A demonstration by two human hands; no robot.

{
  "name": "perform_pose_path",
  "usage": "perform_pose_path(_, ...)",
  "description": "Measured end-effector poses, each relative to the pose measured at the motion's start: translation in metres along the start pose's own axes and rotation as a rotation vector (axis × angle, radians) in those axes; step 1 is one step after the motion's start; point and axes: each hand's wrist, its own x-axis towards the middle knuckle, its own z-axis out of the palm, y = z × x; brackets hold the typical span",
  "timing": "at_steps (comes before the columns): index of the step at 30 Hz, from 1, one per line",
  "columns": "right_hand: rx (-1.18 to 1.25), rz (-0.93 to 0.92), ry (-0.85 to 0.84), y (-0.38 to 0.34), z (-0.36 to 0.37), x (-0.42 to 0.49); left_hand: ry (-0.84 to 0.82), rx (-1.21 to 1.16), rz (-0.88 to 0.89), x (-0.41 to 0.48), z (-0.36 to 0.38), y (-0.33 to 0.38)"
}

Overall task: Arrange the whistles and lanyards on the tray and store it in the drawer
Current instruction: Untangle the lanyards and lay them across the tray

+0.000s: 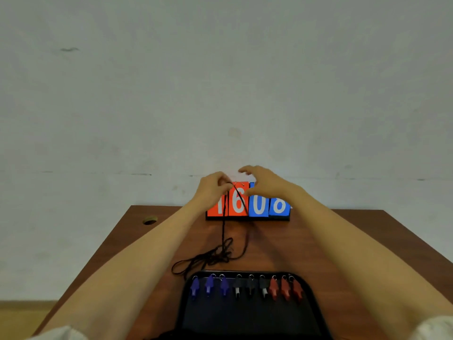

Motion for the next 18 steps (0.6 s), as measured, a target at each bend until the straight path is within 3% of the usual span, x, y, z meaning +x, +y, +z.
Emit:
perform_pose_path(3, 0.179, 0.026, -0.034, -0.009, 0.013, 0.005, 0.017, 0.022, 0.107, 0.004, 0.001, 0.019)
perform_pose_path(8, 0.453, 0.152, 0.202, -0.001, 0.005, 0.010, 0.085, 0.007, 0.034, 0.002, -0.002, 0.001)
perform_pose_path(13, 0.561, 0.108, -0.113, -0.012, 0.014, 0.006, 0.103, -0.092, 0.061, 0.003, 0.006, 0.002)
perform_pose_path(18, 0.500, 0.154, 0.119, -0.002, 0.021, 0.013, 0.062, 0.105, 0.091, 0.008, 0.007, -0.002)
